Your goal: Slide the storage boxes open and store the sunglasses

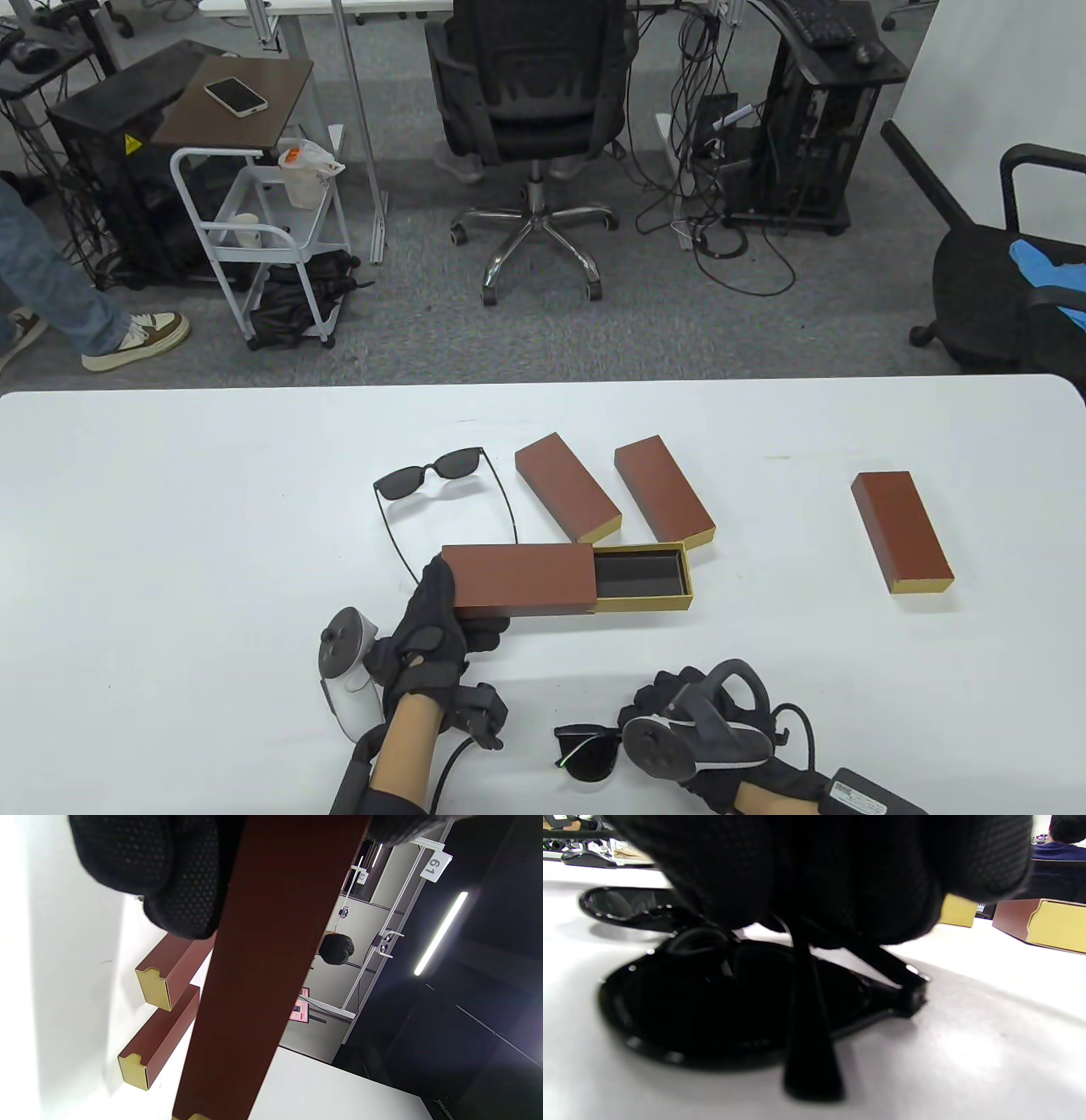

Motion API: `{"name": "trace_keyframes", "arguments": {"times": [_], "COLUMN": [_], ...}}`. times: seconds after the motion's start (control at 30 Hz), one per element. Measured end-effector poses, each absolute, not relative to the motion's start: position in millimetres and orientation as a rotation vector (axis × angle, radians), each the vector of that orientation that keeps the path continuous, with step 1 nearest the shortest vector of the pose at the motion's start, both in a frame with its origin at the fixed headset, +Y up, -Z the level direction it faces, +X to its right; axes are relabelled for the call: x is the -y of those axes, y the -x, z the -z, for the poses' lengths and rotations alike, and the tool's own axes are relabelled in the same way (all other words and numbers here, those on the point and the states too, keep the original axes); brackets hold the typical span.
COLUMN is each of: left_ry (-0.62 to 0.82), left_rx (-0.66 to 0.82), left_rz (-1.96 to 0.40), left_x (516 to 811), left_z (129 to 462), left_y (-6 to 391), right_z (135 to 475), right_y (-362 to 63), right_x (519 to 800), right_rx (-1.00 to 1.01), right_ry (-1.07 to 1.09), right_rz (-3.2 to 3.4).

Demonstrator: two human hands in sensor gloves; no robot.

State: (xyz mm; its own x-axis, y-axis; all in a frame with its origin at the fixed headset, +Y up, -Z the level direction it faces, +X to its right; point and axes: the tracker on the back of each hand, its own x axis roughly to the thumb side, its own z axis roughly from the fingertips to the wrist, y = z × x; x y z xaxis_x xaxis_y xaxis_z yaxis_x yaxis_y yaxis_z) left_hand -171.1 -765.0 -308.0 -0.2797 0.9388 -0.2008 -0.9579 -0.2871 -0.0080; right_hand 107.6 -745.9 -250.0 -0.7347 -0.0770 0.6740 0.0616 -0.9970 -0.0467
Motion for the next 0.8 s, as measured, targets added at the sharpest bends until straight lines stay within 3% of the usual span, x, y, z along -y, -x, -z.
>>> {"name": "trace_keyframes", "arguments": {"times": [0.17, 0.33, 0.8], "left_ry": [0.185, 0.177, 0.195], "left_rx": [-0.153, -0.171, -0.174], "left_rz": [-1.853, -1.860, -1.853], "left_x": [767.3, 769.6, 771.3], "left_z": [307.8, 307.9, 306.5], "left_y": [174.4, 179.0, 177.3], "right_z": [251.3, 253.4, 284.6], "right_y": [-111.5, -120.4, -148.2], "right_x": [736.3, 709.3, 610.7], "right_rx": [-0.094, -0.229, -0.505], "right_ry": [1.096, 1.042, 0.776], "right_rz": [2.878, 2.872, 2.734]}}
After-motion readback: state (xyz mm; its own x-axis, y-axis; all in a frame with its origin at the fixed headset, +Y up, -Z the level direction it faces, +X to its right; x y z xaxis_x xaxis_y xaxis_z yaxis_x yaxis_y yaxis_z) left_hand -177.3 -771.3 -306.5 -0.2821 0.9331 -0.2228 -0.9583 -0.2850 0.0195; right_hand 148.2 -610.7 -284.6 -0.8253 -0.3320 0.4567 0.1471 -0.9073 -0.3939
